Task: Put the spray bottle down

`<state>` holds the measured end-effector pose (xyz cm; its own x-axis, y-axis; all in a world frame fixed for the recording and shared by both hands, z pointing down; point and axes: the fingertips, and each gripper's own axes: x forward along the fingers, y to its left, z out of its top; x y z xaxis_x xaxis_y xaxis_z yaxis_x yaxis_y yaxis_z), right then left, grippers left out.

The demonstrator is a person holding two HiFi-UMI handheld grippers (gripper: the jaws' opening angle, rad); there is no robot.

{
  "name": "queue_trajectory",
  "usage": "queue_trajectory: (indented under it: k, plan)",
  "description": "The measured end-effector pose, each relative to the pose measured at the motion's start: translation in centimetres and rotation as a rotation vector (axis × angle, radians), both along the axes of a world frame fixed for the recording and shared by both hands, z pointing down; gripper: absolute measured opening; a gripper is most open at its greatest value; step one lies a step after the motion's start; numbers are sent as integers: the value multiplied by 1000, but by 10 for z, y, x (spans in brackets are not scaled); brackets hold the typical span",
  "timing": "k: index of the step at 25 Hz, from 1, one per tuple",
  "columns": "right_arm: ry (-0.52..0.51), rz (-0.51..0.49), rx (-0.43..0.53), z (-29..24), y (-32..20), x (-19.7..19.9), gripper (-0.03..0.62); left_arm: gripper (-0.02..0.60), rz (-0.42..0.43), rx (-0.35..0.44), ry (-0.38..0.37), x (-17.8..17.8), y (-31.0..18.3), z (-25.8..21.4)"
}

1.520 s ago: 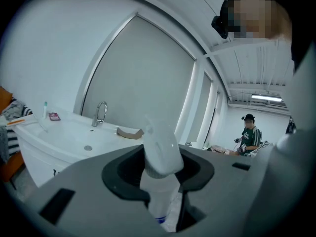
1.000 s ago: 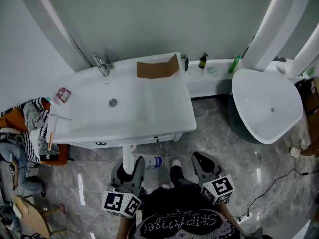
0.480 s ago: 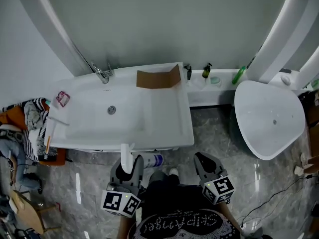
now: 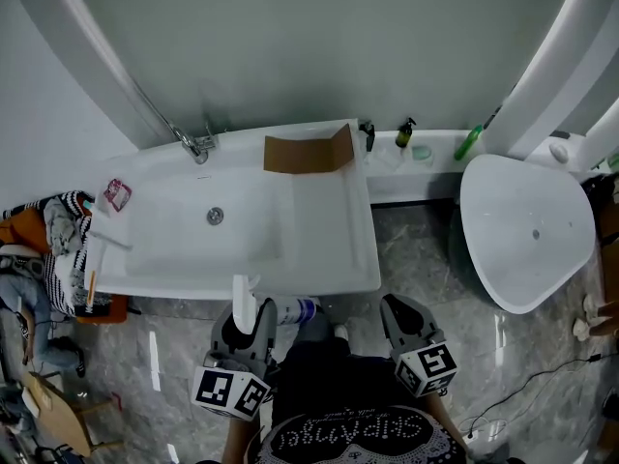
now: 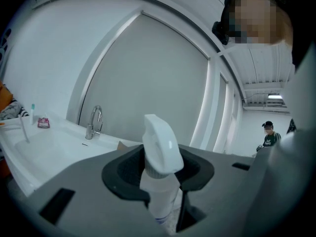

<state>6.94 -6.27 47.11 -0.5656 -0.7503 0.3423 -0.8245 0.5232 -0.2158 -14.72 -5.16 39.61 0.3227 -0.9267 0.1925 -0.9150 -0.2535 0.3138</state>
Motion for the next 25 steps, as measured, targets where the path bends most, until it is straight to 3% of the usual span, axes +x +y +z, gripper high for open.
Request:
queue_trajectory:
  k: [15,25]
  plan:
    - [-11,62,17,-18,-108,-66,29,152,124,26,-27,-45,-119,-15]
    - [-7,52,9,-17,-143,-68,29,152,100,8,-11,-46,-146,-7]
